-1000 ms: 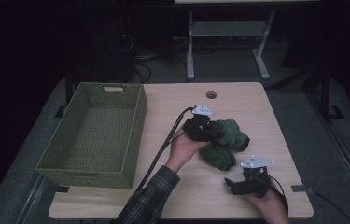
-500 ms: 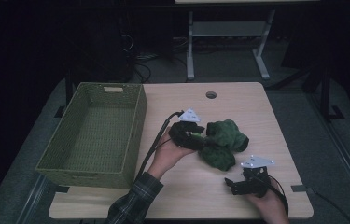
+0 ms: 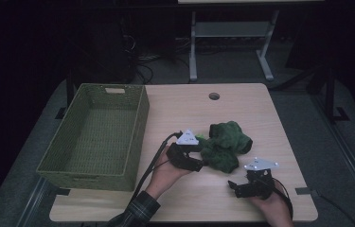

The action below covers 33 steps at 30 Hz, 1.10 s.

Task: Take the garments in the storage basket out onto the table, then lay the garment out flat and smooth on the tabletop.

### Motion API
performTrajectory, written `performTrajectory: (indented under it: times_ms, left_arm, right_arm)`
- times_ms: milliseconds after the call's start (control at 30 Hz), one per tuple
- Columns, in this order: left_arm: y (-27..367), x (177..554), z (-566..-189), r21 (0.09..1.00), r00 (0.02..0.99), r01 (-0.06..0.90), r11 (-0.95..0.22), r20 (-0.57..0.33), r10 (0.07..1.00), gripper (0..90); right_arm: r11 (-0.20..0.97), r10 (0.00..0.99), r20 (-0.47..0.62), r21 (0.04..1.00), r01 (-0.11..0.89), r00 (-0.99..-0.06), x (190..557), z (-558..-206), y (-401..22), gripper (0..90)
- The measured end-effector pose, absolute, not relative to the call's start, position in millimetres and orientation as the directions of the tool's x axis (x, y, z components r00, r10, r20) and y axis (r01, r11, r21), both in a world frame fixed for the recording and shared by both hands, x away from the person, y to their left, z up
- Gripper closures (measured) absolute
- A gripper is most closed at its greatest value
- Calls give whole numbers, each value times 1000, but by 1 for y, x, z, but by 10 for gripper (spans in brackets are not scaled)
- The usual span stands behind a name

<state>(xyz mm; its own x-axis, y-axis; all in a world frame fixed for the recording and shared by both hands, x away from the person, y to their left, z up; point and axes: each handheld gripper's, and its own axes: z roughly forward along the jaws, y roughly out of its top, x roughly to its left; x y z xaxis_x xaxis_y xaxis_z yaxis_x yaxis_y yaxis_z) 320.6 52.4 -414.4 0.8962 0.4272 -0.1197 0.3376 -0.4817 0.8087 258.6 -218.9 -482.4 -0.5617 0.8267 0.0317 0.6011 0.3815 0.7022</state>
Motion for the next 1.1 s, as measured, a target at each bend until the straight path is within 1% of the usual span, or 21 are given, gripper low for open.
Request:
performTrajectory:
  times_ms: [67, 133, 167, 267, 300, 333, 367, 433, 500, 533, 567, 600, 633, 733, 800, 933, 1100]
  left_arm:
    - [56, 318, -421, 801, 895, 336, -495, -109, 432, 381]
    - [61, 315, -427, 789, 895, 337, -513, -99, 436, 364]
    - [63, 314, -430, 787, 895, 335, -517, -95, 436, 363]
    - [70, 308, -436, 792, 888, 336, -510, -86, 451, 333]
    - [74, 307, -438, 786, 890, 327, -525, -69, 451, 317]
    - [76, 306, -439, 784, 888, 331, -526, -70, 454, 303]
    - [80, 304, -442, 777, 885, 337, -531, -69, 461, 269]
    - [84, 302, -447, 770, 878, 345, -536, -62, 475, 258]
    - [89, 299, -451, 758, 871, 349, -551, -45, 489, 215]
    - [91, 298, -452, 755, 869, 353, -553, -45, 493, 191]
    - [93, 297, -454, 751, 868, 351, -559, -37, 496, 176]
    - [95, 296, -455, 745, 866, 355, -565, -34, 499, 176]
    - [97, 295, -456, 744, 864, 359, -564, -37, 502, 168]
    - [102, 295, -459, 740, 861, 360, -569, -28, 508, 151]
    - [104, 294, -462, 738, 857, 370, -564, -38, 513, 137]
    - [104, 295, -470, 724, 857, 377, -578, -35, 514, 135]
    - [106, 295, -476, 710, 853, 384, -590, -28, 521, 129]
  right_arm:
    - [382, 827, 32, 701, 602, -562, 259, -482, -219, 39]
    - [387, 826, 32, 695, 606, -563, 258, -479, -219, 116]
    - [389, 826, 29, 694, 606, -564, 257, -478, -220, 133]
    - [388, 829, 25, 692, 609, -558, 257, -476, -220, 146]
    - [384, 832, 25, 696, 607, -555, 256, -474, -220, 150]
    - [383, 830, 23, 702, 600, -557, 256, -472, -221, 168]
    - [381, 828, 17, 716, 585, -560, 254, -468, -222, 212]
    - [379, 829, 13, 722, 578, -559, 253, -466, -222, 222]
    - [380, 823, 3, 740, 556, -567, 251, -461, -222, 282]
    - [381, 818, -7, 755, 533, -575, 249, -457, -222, 329]
    - [378, 810, 3, 762, 526, -586, 249, -455, -221, 358]
    - [378, 810, 3, 762, 526, -586, 249, -455, -221, 358]
    - [375, 802, 11, 768, 518, -597, 249, -453, -220, 385]
    - [381, 783, 17, 777, 501, -621, 252, -450, -215, 417]
    - [376, 777, 25, 784, 494, -629, 255, -449, -212, 447]
    - [374, 759, 42, 788, 489, -650, 262, -448, -209, 537]
    - [374, 738, 70, 785, 494, -671, 270, -448, -205, 613]
